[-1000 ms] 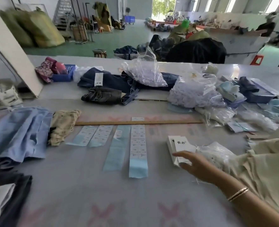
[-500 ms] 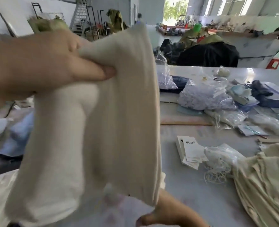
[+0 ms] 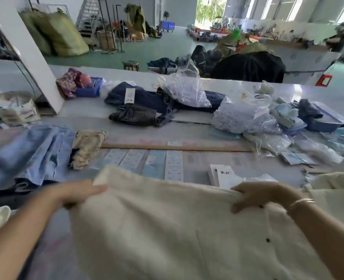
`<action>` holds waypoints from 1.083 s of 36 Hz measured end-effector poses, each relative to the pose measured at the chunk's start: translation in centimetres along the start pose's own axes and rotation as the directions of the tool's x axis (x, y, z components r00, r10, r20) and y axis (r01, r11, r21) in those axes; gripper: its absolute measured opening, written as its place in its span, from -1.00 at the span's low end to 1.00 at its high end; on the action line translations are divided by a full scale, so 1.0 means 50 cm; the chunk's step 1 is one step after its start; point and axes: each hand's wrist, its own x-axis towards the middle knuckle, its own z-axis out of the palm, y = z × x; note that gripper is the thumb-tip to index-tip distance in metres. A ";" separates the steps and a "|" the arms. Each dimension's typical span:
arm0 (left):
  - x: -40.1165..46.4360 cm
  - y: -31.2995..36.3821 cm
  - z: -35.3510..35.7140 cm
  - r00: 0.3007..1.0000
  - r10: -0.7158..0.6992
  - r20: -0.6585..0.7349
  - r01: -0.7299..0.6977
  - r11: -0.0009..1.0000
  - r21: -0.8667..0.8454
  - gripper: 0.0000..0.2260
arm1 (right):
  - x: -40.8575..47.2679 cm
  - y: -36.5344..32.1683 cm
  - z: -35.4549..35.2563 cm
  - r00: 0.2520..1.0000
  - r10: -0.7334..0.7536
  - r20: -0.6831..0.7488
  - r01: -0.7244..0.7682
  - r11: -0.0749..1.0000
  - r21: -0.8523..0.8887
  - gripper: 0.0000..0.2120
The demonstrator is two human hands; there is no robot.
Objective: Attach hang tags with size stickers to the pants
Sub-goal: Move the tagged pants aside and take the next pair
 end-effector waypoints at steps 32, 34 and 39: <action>0.053 -0.089 0.451 0.984 0.150 -0.093 -0.054 0.755 0.653 -0.25 | 0.051 0.253 0.330 0.900 0.437 0.005 -0.193 0.386 0.902 -0.60; 0.038 -0.064 0.457 0.972 0.210 -0.106 -0.097 0.767 0.634 -0.37 | 0.024 0.214 0.303 0.951 0.310 -0.023 -0.110 0.404 0.908 -0.68; -0.049 0.058 0.477 0.910 0.409 -0.069 -0.414 0.905 -0.100 -0.85 | -0.031 0.043 0.291 0.947 0.101 -0.304 0.191 0.583 0.790 -0.69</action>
